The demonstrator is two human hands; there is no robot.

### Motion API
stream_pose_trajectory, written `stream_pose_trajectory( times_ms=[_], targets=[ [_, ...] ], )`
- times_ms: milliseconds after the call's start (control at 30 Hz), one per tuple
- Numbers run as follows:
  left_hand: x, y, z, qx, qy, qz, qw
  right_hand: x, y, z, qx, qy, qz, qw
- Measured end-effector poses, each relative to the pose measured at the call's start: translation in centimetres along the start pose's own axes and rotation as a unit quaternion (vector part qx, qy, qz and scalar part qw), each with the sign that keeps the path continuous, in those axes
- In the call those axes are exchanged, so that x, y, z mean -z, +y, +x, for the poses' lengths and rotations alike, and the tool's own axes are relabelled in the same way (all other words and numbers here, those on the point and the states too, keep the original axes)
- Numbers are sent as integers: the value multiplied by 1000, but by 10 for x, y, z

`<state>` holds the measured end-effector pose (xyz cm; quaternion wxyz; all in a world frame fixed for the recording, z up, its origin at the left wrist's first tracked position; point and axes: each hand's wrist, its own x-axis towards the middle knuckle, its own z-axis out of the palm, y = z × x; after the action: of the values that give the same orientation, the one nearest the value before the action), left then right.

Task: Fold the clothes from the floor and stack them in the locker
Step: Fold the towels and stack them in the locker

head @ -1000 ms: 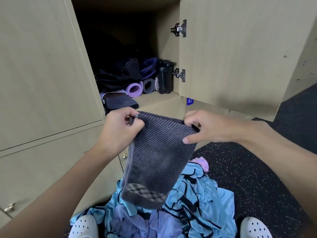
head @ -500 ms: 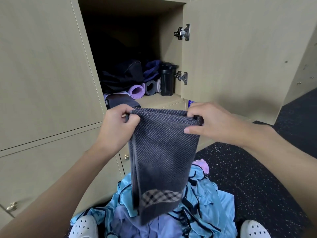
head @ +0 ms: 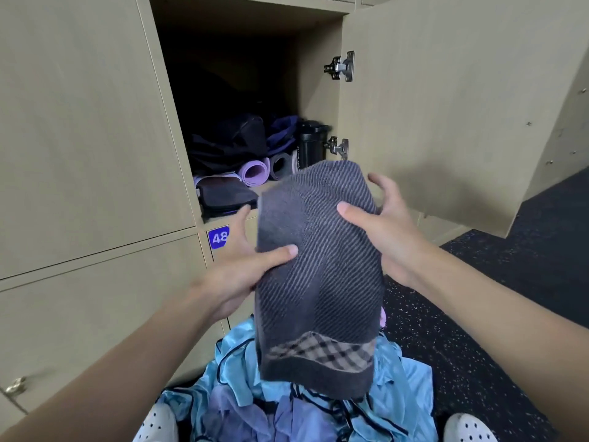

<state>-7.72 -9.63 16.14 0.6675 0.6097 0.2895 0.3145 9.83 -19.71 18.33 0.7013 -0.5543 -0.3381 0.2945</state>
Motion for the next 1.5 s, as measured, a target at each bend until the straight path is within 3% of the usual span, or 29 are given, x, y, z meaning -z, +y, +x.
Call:
stream_pose_trajectory(
  times_ms=[67, 200, 267, 367, 400, 533, 633, 733, 800, 900, 967, 1133, 1333, 1400, 1500],
  targets=[
    [-2, 0, 2, -23, 10, -60, 998, 3, -3, 0, -30, -10, 7, 999],
    [0, 10, 6, -82, 111, -134, 981, 8, 2, -2, -97, -122, -51, 986],
    [4, 7, 4, -70, 89, -123, 986, 6, 1, -1, -72, -76, -26, 994],
    [4, 4, -2, -9, -30, -53, 998, 7, -4, 2, -37, 35, 47, 998],
    [1, 4, -3, 0, -37, -52, 998, 10, -5, 2, -36, 41, 50, 997],
    [-5, 9, 4, -55, 78, -147, 984, 21, -5, -2, -109, -103, -17, 989],
    [0, 11, 4, -59, 59, -181, 980, 20, 3, -2, -101, -117, -35, 987],
    [4, 3, 0, -25, -39, -104, 994, 17, -1, 1, -63, -21, 27, 997],
    [0, 2, 2, -25, -41, -65, 997, 25, -4, 5, -50, 3, 34, 998],
    [0, 6, 7, -59, 23, -24, 998, 33, -6, 5, -74, -100, -68, 990],
    [4, 8, 8, -98, 54, 47, 993, 34, -1, 6, -59, -119, -181, 974],
    [12, 9, 7, -188, 92, 308, 928, 30, 5, 8, 15, -107, -311, 944],
    [17, 10, 13, -256, 128, 402, 870, 29, 0, 4, 71, -92, -289, 950],
    [15, 12, 12, -256, 110, 334, 901, 27, -1, 4, 61, -66, -222, 971],
    [6, 14, 7, -195, 98, 116, 969, 22, 1, 4, 20, -71, -119, 990]
  ],
)
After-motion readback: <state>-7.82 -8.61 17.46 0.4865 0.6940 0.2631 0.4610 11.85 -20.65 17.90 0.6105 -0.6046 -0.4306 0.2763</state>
